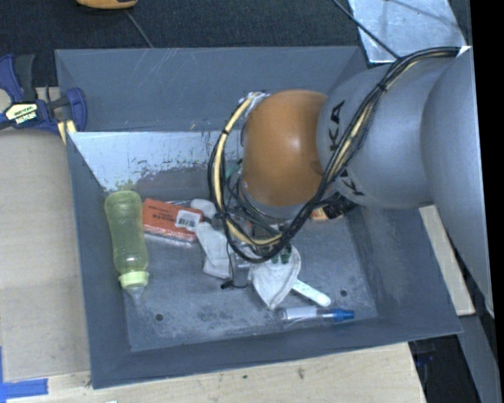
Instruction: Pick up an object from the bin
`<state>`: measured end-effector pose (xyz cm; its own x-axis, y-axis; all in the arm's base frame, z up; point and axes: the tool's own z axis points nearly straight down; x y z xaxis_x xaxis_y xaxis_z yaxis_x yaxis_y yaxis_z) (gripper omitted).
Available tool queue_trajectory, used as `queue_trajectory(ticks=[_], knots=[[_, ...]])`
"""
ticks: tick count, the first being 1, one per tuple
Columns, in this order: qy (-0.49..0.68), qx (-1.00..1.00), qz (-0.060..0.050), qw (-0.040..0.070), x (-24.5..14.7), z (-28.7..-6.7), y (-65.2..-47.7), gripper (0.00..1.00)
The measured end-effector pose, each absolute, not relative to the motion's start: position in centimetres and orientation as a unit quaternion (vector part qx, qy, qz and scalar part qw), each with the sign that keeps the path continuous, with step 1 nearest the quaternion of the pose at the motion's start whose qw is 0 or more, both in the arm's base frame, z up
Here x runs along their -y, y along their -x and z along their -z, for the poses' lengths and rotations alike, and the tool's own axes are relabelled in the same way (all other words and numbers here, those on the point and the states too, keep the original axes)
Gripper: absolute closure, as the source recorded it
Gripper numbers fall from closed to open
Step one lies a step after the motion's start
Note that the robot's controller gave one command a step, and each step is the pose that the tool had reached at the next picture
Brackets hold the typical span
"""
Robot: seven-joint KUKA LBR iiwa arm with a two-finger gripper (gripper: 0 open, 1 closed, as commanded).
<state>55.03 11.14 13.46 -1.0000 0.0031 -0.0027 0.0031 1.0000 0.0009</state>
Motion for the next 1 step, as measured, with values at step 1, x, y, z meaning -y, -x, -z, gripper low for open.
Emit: queue_trajectory(ticks=[1], knots=[[-0.002,-1.0,0.0,0.001,-11.14,-13.46,-55.03,0.0]])
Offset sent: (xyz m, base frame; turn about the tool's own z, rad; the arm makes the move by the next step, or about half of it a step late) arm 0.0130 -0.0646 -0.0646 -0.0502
